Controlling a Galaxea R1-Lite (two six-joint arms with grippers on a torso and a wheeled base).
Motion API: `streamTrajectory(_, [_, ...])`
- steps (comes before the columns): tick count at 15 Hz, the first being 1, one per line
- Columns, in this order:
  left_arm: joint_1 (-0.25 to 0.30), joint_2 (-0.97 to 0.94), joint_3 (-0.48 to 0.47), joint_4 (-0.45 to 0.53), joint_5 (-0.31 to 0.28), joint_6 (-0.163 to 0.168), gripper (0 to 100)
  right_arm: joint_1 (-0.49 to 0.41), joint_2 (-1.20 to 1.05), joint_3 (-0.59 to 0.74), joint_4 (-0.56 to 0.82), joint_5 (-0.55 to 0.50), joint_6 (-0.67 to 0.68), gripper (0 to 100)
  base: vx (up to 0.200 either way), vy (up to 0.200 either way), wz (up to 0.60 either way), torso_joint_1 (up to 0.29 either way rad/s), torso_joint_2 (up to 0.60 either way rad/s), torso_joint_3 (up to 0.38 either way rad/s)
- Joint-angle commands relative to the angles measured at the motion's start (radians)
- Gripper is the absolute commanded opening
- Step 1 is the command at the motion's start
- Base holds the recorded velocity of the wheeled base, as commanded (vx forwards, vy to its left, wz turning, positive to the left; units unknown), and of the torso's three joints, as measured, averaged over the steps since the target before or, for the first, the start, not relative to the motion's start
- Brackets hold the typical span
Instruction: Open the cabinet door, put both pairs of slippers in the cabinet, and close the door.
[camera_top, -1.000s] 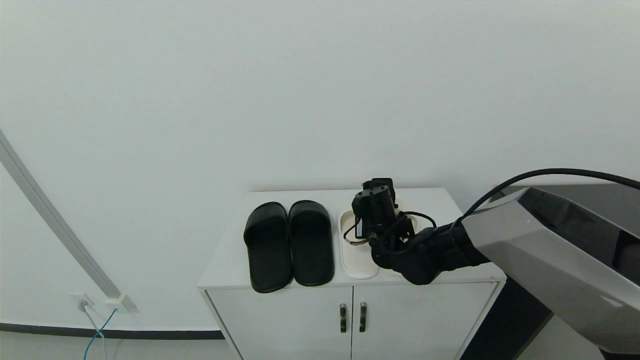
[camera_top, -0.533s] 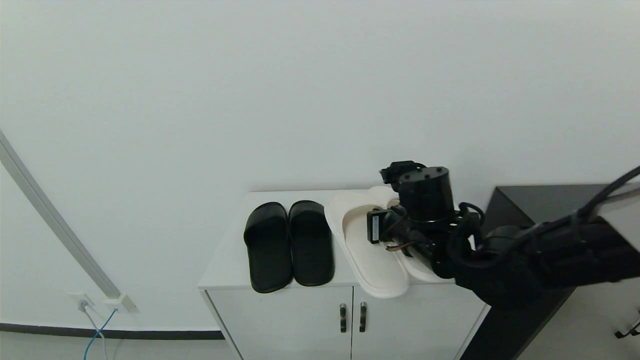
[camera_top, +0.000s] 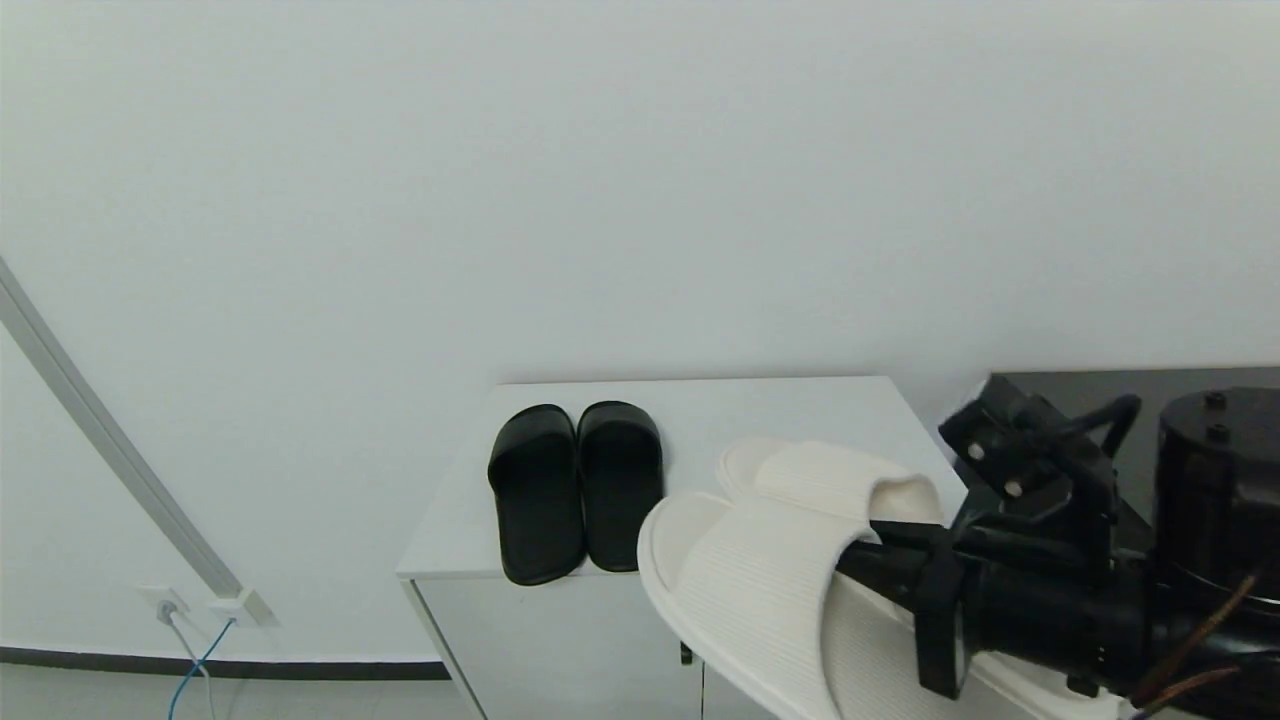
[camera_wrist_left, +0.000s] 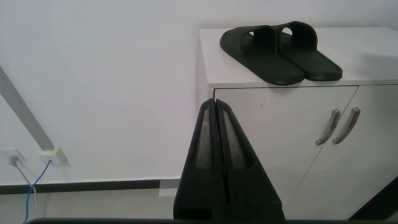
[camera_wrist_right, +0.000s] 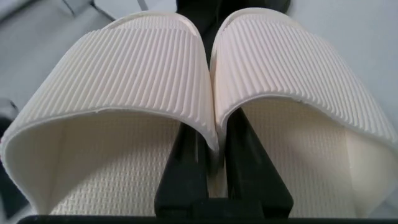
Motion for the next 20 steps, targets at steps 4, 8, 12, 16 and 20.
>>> streamTrajectory(4, [0.0, 0.001, 0.0, 0.0, -0.003, 0.0, 0, -0.054, -0.046, 0.125, -0.064, 0.035, -0.232, 0, 0.0, 0.0, 0.0, 0.0, 0.0, 0.0])
streamTrajectory(8, [0.0, 0.001, 0.0, 0.0, -0.004, 0.002, 0, -0.003, 0.02, 0.103, -0.15, 0.061, -0.106, 0, 0.0, 0.0, 0.0, 0.0, 0.0, 0.0])
streamTrajectory(12, [0.0, 0.001, 0.0, 0.0, -0.004, 0.002, 0, -0.001, 0.107, 0.113, -0.282, 0.049, -0.107, 0, -0.1, 0.0, 0.0, 0.002, 0.0, 0.002])
streamTrajectory(16, [0.0, 0.001, 0.0, 0.0, -0.004, 0.002, 0, -0.001, 0.116, 0.113, -0.294, 0.049, -0.106, 0, -0.2, 0.0, 0.0, 0.013, 0.01, 0.001])
streamTrajectory(20, [0.0, 0.001, 0.0, 0.0, -0.004, 0.002, 0, -0.001, 0.118, 0.126, -0.296, 0.052, -0.106, 0, -0.15, 0.0, 0.0, -0.003, 0.0, 0.002])
